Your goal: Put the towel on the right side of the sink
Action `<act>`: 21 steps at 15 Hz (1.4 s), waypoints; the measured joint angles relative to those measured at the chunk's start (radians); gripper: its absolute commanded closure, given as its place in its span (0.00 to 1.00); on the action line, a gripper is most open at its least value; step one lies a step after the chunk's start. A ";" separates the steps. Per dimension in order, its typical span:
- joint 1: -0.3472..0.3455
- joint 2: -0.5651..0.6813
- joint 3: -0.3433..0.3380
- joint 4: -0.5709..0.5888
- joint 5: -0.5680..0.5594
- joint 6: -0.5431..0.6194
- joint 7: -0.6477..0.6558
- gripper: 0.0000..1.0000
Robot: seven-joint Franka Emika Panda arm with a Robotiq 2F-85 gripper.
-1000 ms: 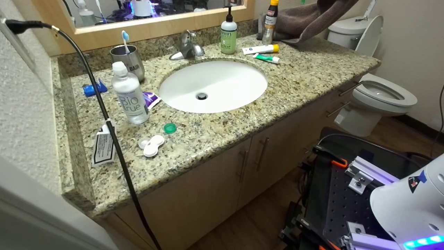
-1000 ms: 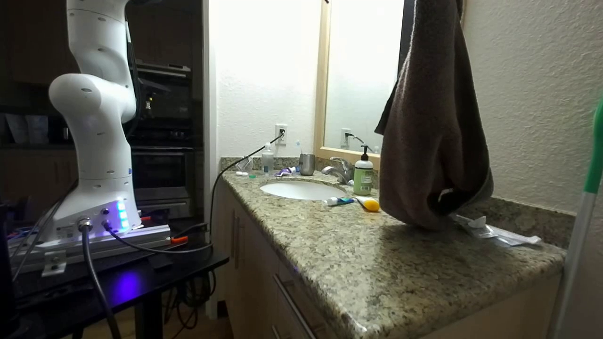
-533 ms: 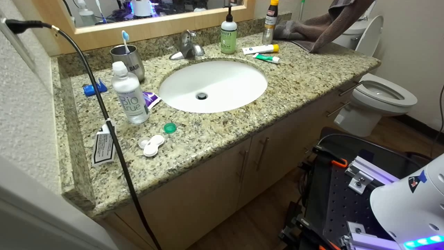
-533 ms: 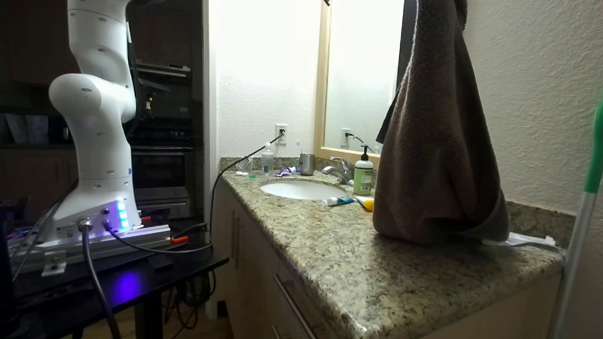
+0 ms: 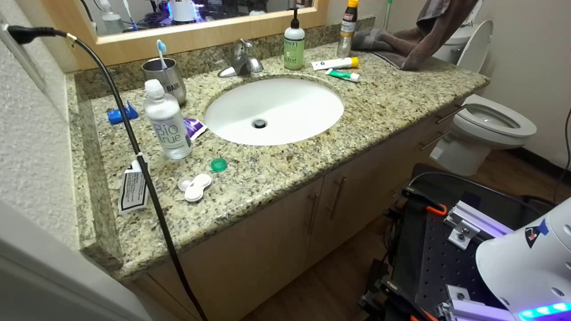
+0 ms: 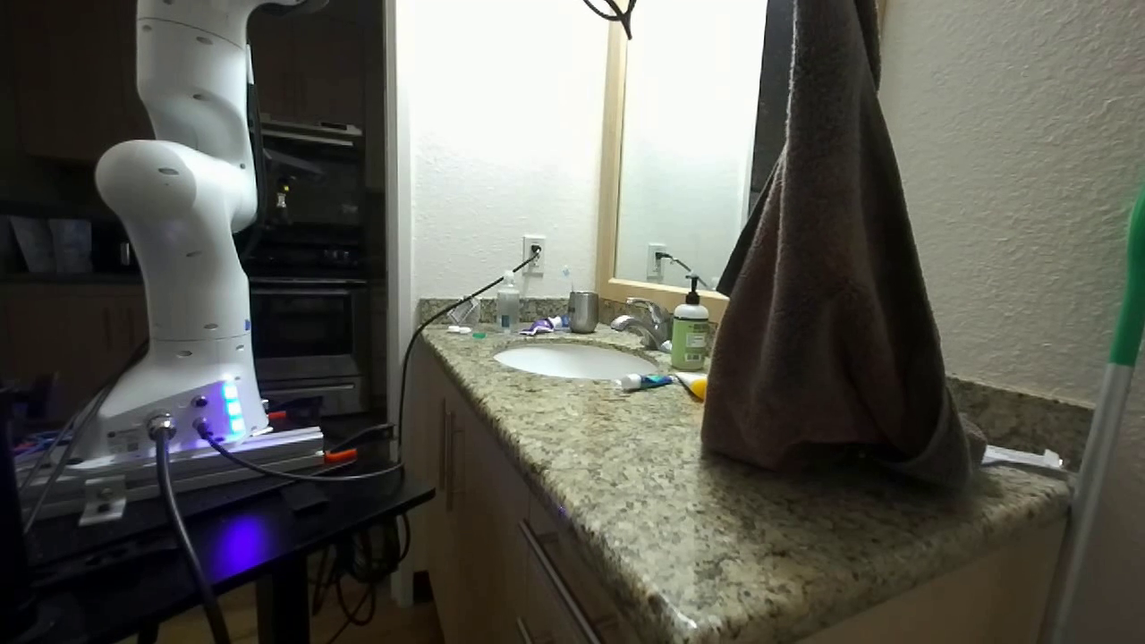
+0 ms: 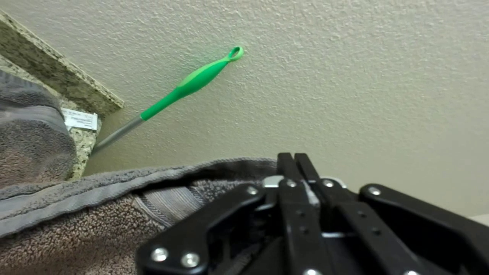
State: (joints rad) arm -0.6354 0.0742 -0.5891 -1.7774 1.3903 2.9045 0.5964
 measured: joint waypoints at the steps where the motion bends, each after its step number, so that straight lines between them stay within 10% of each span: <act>1: 0.000 0.011 -0.001 0.006 -0.018 -0.005 0.024 0.99; 10: 0.023 0.046 0.016 0.036 -0.204 -0.029 0.059 0.99; 16: 0.075 0.159 0.024 0.089 -0.556 -0.267 0.253 0.99; 21: -0.017 0.399 0.025 0.186 -0.606 -0.462 0.365 0.99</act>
State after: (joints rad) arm -0.6521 0.4736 -0.5640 -1.5919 0.7844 2.4424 0.9611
